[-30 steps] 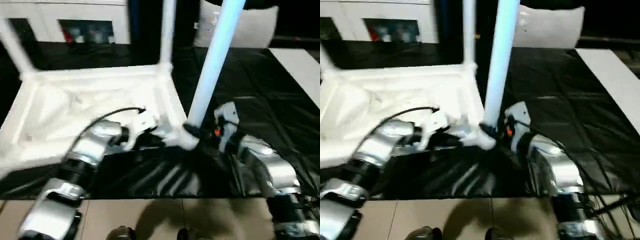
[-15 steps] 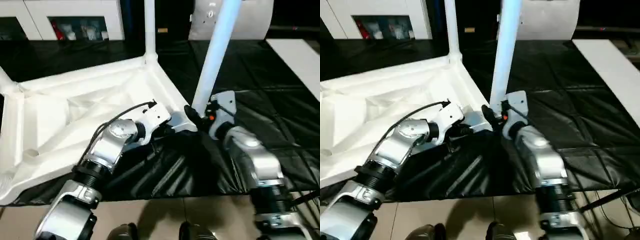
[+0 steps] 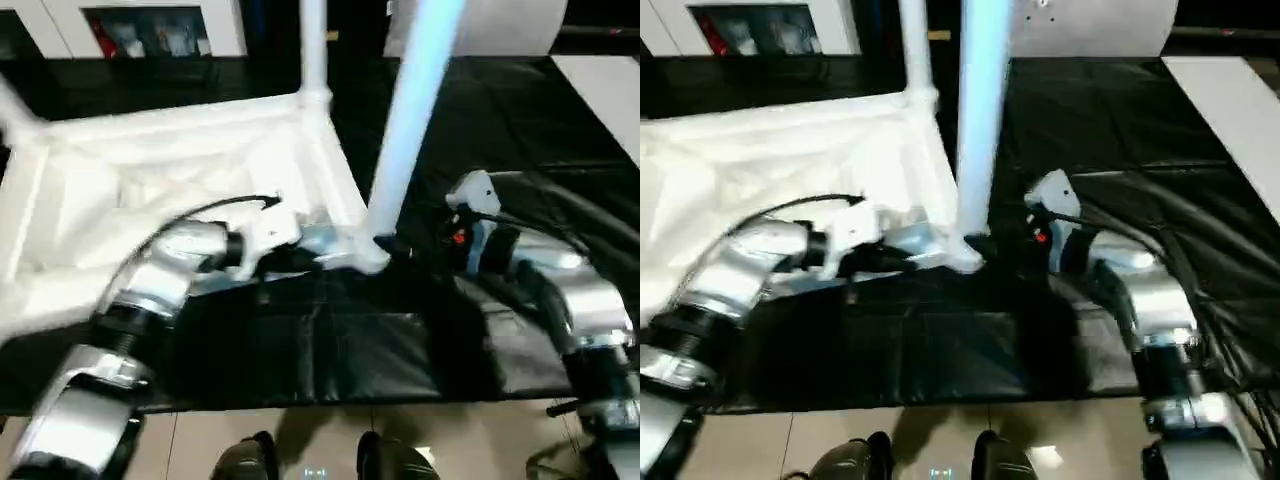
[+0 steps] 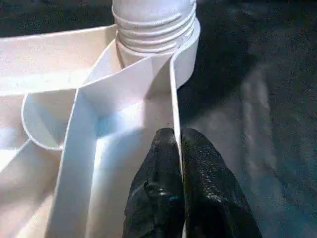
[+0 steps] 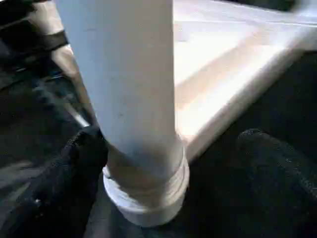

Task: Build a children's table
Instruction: Rotate leg to tighten

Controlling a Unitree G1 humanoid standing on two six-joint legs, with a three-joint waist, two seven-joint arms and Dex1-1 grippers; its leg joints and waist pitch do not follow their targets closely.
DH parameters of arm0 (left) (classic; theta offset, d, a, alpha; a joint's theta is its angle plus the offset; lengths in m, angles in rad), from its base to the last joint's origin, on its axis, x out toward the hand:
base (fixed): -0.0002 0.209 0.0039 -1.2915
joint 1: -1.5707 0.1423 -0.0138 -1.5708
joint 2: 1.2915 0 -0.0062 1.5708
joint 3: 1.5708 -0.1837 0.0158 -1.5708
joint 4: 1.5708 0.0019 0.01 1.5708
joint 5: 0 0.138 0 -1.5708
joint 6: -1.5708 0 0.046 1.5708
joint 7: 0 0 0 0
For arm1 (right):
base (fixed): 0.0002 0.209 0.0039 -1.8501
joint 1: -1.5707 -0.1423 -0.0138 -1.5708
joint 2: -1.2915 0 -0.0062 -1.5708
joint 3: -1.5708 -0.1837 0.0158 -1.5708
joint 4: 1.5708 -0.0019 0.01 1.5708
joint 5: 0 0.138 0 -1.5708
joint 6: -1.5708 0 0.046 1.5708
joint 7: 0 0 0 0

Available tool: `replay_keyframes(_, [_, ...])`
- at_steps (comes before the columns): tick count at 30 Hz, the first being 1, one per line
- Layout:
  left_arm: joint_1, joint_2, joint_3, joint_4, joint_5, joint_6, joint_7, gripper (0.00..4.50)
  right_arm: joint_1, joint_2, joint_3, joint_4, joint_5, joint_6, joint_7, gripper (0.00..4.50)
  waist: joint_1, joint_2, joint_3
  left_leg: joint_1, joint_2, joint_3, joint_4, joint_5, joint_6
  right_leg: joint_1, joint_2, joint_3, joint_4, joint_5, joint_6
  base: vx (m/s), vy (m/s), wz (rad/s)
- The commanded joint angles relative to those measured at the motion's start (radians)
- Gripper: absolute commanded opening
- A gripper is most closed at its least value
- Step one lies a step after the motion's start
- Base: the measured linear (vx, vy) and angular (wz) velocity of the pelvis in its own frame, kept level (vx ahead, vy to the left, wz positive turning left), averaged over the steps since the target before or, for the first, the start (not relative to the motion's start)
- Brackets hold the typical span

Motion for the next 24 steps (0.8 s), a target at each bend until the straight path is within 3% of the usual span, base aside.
replay_keyframes(1, [0.04, 0.015, -0.061, -0.01, -0.003, -0.019, -0.119, 0.0, -0.016, -0.011, 0.006, 0.034, 0.024, -0.021, 0.071, 4.38, 0.013, -0.005, -0.082, 0.023, 0.076, -0.027, -0.033, 0.007, 0.227, 0.078, -0.087, 0.048, -0.029, 0.205, -0.33, 0.0, 0.0, 0.0])
replay_keyframes(2, [0.04, 0.018, -0.065, -0.008, -0.002, -0.027, -0.127, 0.0, -0.019, -0.015, 0.01, 0.038, 0.03, -0.022, 0.097, 4.24, 0.016, -0.003, -0.08, 0.024, 0.078, -0.027, -0.035, -0.011, 0.217, 0.077, -0.087, 0.048, -0.034, 0.162, -0.325, 0.0, 0.0, 0.0])
replay_keyframes(3, [0.041, 0.025, -0.076, -0.001, -0.001, -0.042, -0.147, 0.0, -0.025, -0.026, 0.025, 0.047, 0.048, -0.021, 0.178, 4.12, 0.016, -0.022, -0.072, 0.023, 0.078, -0.027, -0.04, -0.057, 0.198, 0.079, -0.088, 0.048, -0.041, 0.059, -0.31, 0.0, 0.0, 0.0])
replay_keyframes(5, [0.038, 0.026, -0.079, 0.005, 0.002, -0.049, -0.148, 0.0, -0.03, -0.031, 0.034, 0.052, 0.055, -0.019, 0.216, 4.03, 0.021, -0.015, -0.065, 0.034, 0.085, -0.027, -0.048, -0.106, 0.159, 0.068, -0.087, 0.05, -0.055, -0.076, -0.291, 0.0, 0.0, 0.0])
replay_keyframes(6, [0.033, 0.027, -0.084, 0.005, 0.002, -0.058, -0.156, 0.0, -0.035, -0.038, 0.051, 0.06, 0.073, -0.005, 0.292, 4.01, 0.02, -0.031, -0.056, 0.034, 0.086, -0.026, -0.051, -0.145, 0.136, 0.065, -0.087, 0.051, -0.062, -0.154, -0.276, 0.0, 0.0, 0.0])
replay_keyframes(7, [0.033, 0.027, -0.084, 0.005, 0.002, -0.058, -0.156, 0.0, -0.035, -0.038, 0.051, 0.06, 0.073, -0.005, 0.292, 3.8, 0.026, -0.024, -0.055, 0.039, 0.088, -0.028, -0.055, -0.171, 0.111, 0.063, -0.092, 0.054, -0.067, -0.215, -0.259, 0.0, 0.0, 0.0])
replay_keyframes(8, [0.031, 0.028, -0.086, 0.002, 0.0, -0.057, -0.16, 0.0, -0.037, -0.041, 0.059, 0.063, 0.082, 0.001, 0.322, 3.8, 0.025, -0.028, -0.053, 0.039, 0.089, -0.028, -0.057, -0.178, 0.102, 0.062, -0.092, 0.054, -0.068, -0.231, -0.254, -0.058, 0.013, 0.02])
replay_keyframes(9, [0.024, 0.03, -0.091, 0.009, 0.003, -0.068, -0.168, 0.0, -0.044, -0.043, 0.071, 0.08, 0.085, 0.008, 0.361, 3.61, 0.023, -0.039, -0.05, 0.036, 0.087, -0.03, -0.058, -0.183, 0.091, 0.063, -0.093, 0.054, -0.07, -0.252, -0.241, 0.0, 0.0, 0.0])
replay_keyframes(10, [0.017, 0.032, -0.095, 0.017, 0.011, -0.079, -0.171, 0.0, -0.053, -0.043, 0.08, 0.102, 0.085, 0.004, 0.393, 3.57, 0.025, -0.032, -0.048, 0.035, 0.086, -0.033, -0.06, -0.189, 0.085, 0.061, -0.095, 0.055, -0.071, -0.273, -0.234, 0.0, 0.0, 0.0])
replay_keyframes(11, [0.014, 0.035, -0.098, 0.019, 0.015, -0.091, -0.176, 0.0, -0.059, -0.041, 0.085, 0.119, 0.084, 0.002, 0.411, 3.57, 0.026, -0.029, -0.047, 0.036, 0.087, -0.033, -0.061, -0.19, 0.078, 0.06, -0.097, 0.056, -0.074, -0.279, -0.231, 0.0, 0.0, 0.0])
replay_keyframes(14, [0.013, 0.034, -0.103, 0.012, 0.008, -0.094, -0.187, 0.0, -0.069, -0.042, 0.089, 0.149, 0.079, -0.006, 0.437, 3.16, 0.03, -0.032, -0.052, 0.039, 0.086, -0.03, -0.058, -0.151, 0.078, 0.062, -0.094, 0.057, -0.064, -0.19, -0.252, 0.0, 0.0, 0.0])
replay_keyframes(18, [0.005, 0.023, -0.112, 0.024, 0.002, -0.1, -0.195, 0.0, -0.092, -0.046, 0.092, 0.179, 0.078, 0.003, 0.47, 2.79, 0.036, -0.035, -0.056, 0.034, 0.081, -0.026, -0.048, -0.069, 0.127, 0.068, -0.091, 0.055, -0.048, -0.047, -0.286, 0.0, 0.0, 0.0])
replay_keyframes(21, [0.001, 0.021, -0.115, 0.04, 0.006, -0.11, -0.191, 0.0, -0.101, -0.048, 0.095, 0.186, 0.079, 0.007, 0.486, 2.59, 0.038, -0.034, -0.056, 0.034, 0.082, -0.027, -0.048, -0.062, 0.141, 0.068, -0.091, 0.052, -0.048, -0.045, -0.29, 0.0, 0.0, 0.0])
replay_keyframes(22, [0.001, 0.021, -0.116, 0.045, 0.006, -0.113, -0.188, 0.0, -0.102, -0.049, 0.096, 0.186, 0.078, 0.009, 0.493, 2.59, 0.041, -0.018, -0.053, 0.033, 0.083, -0.03, -0.049, -0.076, 0.135, 0.067, -0.092, 0.052, -0.05, -0.069, -0.289, 0.0, 0.0, 0.0])
replay_keyframes(24, [0.001, 0.021, -0.117, 0.048, 0.006, -0.115, -0.186, 0.0, -0.103, -0.049, 0.096, 0.189, 0.078, 0.009, 0.498, 2.39, 0.039, -0.027, -0.053, 0.035, 0.084, -0.029, -0.051, -0.098, 0.122, 0.068, -0.091, 0.052, -0.054, -0.087, -0.288, 0.0, 0.0, 0.0])
